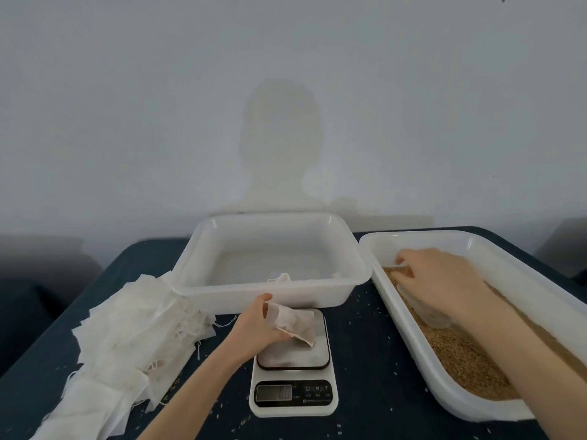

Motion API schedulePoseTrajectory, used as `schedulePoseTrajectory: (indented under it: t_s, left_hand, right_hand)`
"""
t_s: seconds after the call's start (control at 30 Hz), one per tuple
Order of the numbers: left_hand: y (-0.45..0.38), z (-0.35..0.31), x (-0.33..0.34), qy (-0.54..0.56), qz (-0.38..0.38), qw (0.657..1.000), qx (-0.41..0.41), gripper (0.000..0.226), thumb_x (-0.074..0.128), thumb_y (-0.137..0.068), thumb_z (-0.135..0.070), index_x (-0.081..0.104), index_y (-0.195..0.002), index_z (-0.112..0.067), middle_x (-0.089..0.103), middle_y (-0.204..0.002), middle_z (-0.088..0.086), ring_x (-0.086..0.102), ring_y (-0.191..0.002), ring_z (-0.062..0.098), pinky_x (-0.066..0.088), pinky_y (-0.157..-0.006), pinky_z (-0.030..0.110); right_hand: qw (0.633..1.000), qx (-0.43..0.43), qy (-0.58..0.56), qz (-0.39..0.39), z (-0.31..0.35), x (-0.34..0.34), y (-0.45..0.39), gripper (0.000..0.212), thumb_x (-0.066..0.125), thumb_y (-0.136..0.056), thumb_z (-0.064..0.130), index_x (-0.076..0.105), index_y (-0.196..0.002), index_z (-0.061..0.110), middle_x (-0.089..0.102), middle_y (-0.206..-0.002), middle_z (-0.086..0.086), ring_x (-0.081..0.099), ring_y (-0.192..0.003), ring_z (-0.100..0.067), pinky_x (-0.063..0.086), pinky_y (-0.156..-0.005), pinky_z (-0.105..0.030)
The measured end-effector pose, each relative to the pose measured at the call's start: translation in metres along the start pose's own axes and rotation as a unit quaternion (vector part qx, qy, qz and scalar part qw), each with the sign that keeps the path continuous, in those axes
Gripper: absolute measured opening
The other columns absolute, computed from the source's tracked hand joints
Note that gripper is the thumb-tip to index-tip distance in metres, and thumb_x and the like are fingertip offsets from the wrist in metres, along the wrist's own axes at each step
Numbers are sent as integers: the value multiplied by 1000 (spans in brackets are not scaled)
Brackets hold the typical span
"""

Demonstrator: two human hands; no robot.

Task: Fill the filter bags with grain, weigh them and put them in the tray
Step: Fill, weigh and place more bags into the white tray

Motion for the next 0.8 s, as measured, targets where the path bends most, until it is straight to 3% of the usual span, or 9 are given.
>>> schedulePoseTrajectory:
  t_s: [0.2, 0.43, 0.8]
  left_hand:
    - [12, 7, -16, -15, 20, 1000, 12, 90, 80, -75, -25, 25, -147, -22, 46, -137, -3, 42, -125, 10, 36, -104, 26]
    - [24, 15, -45, -6, -17, 1000, 7, 56, 74, -82, -24, 47, -131, -26, 52, -127, -6, 48, -114, 7, 39, -99, 25]
    - [22, 9, -50, -69, -49, 996, 36, 40, 68, -86, -16, 55, -123, -21, 58, -120, -6, 54, -108, 10, 44, -95, 25]
  right_hand:
    - [987, -100, -118, 41, 87, 11, 15, 23, 47, -94, 48, 58, -109, 35, 66, -100, 14, 61, -90, -10, 46, -74, -26]
    - [982, -105, -155, 34, 113, 44, 18, 18, 50, -94, 40, 65, -95, 32, 69, -92, 15, 61, -81, -6, 48, -70, -23]
    - [976, -108, -181, 49, 137, 83, 14, 21, 52, -92, 39, 61, -111, 36, 67, -97, 19, 62, -90, -8, 39, -68, -23]
Point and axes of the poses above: each hand's wrist, its own y-axis away from the middle knuckle, its own x-axis out of the palm, z = x × y, the point moved 4 cm from there along -y, towards the middle knuckle
